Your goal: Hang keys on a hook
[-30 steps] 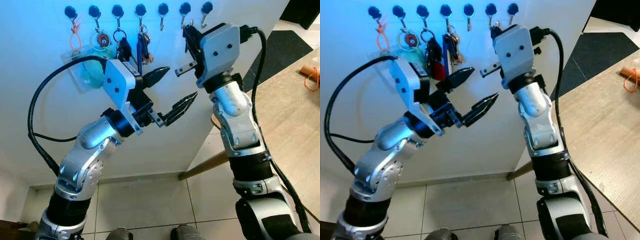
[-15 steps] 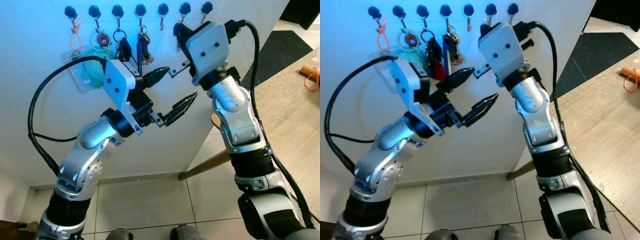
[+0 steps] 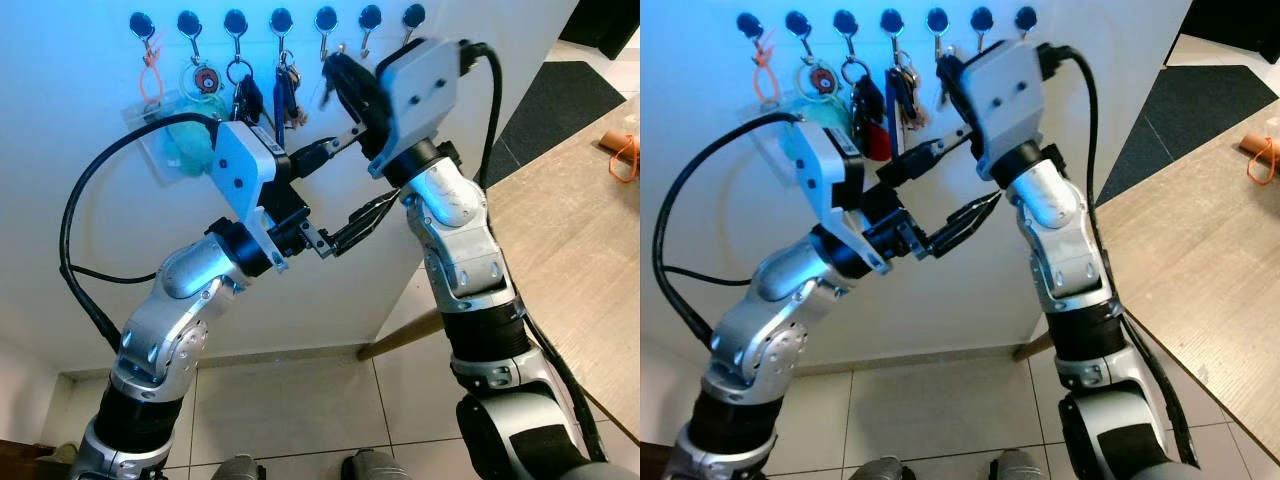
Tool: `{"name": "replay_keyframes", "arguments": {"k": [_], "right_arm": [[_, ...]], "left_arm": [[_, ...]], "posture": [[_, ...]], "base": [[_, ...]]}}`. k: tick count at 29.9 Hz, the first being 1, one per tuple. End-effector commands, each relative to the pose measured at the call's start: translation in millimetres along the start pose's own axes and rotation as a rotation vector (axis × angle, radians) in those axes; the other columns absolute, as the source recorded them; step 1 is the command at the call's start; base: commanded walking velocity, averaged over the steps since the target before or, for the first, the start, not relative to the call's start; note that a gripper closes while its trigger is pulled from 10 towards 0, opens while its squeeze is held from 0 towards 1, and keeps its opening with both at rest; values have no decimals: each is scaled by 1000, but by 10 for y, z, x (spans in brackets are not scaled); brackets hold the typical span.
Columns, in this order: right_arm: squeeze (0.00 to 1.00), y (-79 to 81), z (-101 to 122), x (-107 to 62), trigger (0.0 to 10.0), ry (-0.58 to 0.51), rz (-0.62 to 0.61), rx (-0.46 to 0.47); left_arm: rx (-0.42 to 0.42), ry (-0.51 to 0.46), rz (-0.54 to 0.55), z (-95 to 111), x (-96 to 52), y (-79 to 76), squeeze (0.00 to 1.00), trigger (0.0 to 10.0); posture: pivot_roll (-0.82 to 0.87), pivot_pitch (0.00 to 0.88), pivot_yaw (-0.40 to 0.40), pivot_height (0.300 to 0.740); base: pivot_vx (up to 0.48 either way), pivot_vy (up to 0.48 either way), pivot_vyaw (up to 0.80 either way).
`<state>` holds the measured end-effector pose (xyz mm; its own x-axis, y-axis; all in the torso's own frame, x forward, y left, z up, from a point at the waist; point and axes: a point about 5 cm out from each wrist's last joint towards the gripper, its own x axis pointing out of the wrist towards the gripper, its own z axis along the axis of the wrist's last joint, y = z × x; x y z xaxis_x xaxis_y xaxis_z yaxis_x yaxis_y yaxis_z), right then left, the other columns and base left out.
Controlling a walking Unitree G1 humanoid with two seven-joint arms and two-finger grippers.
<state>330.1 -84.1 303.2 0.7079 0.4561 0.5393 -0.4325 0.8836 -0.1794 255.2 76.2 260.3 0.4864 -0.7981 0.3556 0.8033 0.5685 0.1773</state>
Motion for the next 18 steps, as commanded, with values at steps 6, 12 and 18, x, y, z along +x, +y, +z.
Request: {"name": "replay_keyframes", "arguments": {"k": [6,12,18], "right_arm": [[0,-115,43,-30,10000,-18,-48,133],[0,-178,47,-33,10000,-15,-66,226],[0,-209,26,-37,10000,3,-59,302]], "left_arm": [[0,15,-19,-6,3,-33,0,10000],[0,18,-18,-7,-3,-30,0,10000],[-1,21,-17,-12,-6,-27,0,10000]], "posture": [[18,104,-11,740],[19,107,-10,740],[19,110,-11,740]], "base": [[0,0,0],[0,0,0],[0,0,0]]}}
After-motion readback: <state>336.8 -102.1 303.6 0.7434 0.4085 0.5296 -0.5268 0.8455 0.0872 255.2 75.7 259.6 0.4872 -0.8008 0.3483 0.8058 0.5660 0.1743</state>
